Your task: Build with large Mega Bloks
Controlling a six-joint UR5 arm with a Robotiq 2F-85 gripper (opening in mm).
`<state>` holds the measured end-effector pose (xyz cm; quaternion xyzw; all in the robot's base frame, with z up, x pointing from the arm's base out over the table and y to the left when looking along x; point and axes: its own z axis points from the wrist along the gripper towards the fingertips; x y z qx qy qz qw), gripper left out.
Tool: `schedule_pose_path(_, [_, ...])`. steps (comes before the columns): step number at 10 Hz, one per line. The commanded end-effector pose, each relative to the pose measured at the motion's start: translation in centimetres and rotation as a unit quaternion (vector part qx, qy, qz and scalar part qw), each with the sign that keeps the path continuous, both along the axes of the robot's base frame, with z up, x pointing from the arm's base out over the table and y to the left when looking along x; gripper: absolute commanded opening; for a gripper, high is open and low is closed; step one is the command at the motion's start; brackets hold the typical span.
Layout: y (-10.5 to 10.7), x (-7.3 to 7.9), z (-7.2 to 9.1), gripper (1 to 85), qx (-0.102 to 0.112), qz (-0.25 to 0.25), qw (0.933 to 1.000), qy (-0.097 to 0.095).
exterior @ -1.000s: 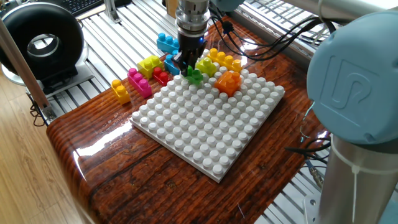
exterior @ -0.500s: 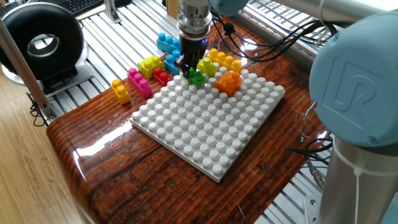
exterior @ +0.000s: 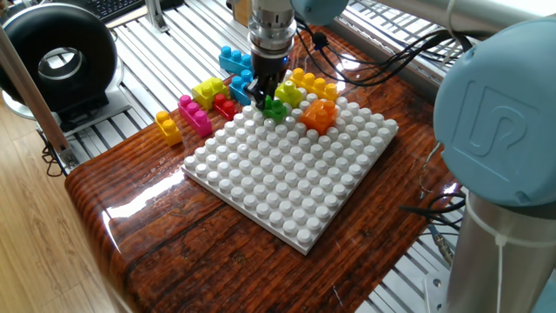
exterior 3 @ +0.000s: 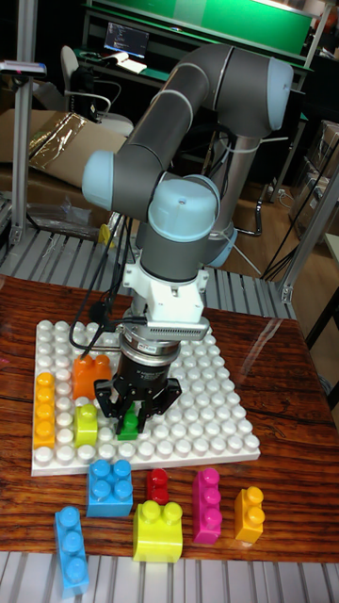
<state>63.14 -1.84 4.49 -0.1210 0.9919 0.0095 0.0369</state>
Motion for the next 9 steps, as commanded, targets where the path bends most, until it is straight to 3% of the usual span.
schedule_pose_path(1, [-0.3,0.3,-0.3,1.0,0.008,0.003,0.9999,-0.01])
schedule_pose_path(7, [0.1,0.6,-0.8,1.0,0.012,-0.001,0.9997,-0.02])
schedule_pose_path(8, [0.0,0.1,-0.8,1.0,0.011,-0.005,0.9999,-0.011])
schedule_pose_path(9, [0.0,-0.7,-0.9,9.3,0.01,-0.004,0.9999,0.005])
